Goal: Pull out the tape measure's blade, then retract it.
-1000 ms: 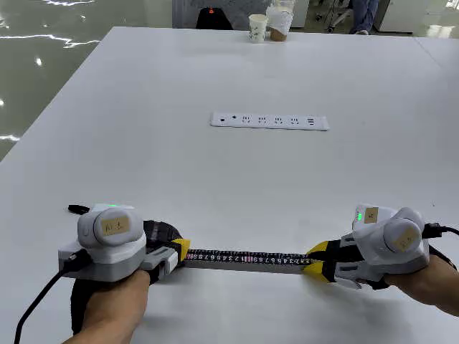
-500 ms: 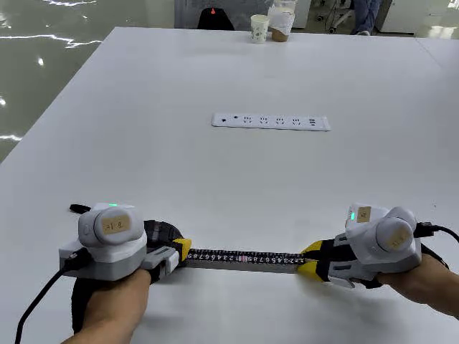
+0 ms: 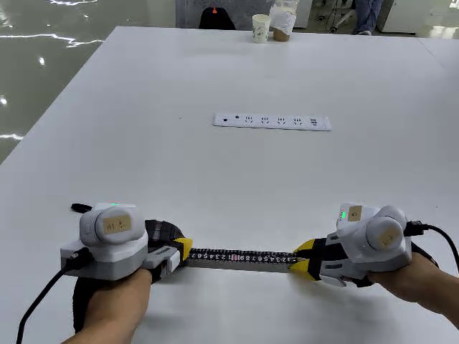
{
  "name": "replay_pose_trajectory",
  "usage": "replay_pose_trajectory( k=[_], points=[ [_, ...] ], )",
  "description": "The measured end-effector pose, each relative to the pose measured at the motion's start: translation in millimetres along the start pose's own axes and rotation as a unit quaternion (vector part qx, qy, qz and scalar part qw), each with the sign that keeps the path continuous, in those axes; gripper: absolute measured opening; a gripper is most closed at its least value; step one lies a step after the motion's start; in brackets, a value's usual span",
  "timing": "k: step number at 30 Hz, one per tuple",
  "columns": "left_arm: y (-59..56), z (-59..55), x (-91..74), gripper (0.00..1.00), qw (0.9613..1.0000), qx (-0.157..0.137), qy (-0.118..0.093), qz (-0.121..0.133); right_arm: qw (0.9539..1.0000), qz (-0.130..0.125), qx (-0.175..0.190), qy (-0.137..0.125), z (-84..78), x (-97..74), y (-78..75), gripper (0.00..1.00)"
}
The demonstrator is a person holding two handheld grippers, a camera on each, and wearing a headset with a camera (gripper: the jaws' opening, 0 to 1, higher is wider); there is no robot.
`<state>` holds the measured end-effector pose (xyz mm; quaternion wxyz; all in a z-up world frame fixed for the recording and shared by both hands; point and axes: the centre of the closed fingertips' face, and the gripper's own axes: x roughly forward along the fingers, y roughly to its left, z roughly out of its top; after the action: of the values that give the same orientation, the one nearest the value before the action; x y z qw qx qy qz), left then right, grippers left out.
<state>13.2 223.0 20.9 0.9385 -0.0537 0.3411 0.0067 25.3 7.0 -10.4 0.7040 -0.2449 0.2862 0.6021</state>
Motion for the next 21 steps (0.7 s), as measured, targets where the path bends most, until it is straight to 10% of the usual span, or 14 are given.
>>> replay_pose_trajectory(
  k=[21],
  points=[
    [0.7,-0.1,-0.1,0.56,1.0000,0.000,0.001,-0.002,1.0000,0.007,0.000,-0.007,14.0,14.4,6.4,0.08]
  ],
)
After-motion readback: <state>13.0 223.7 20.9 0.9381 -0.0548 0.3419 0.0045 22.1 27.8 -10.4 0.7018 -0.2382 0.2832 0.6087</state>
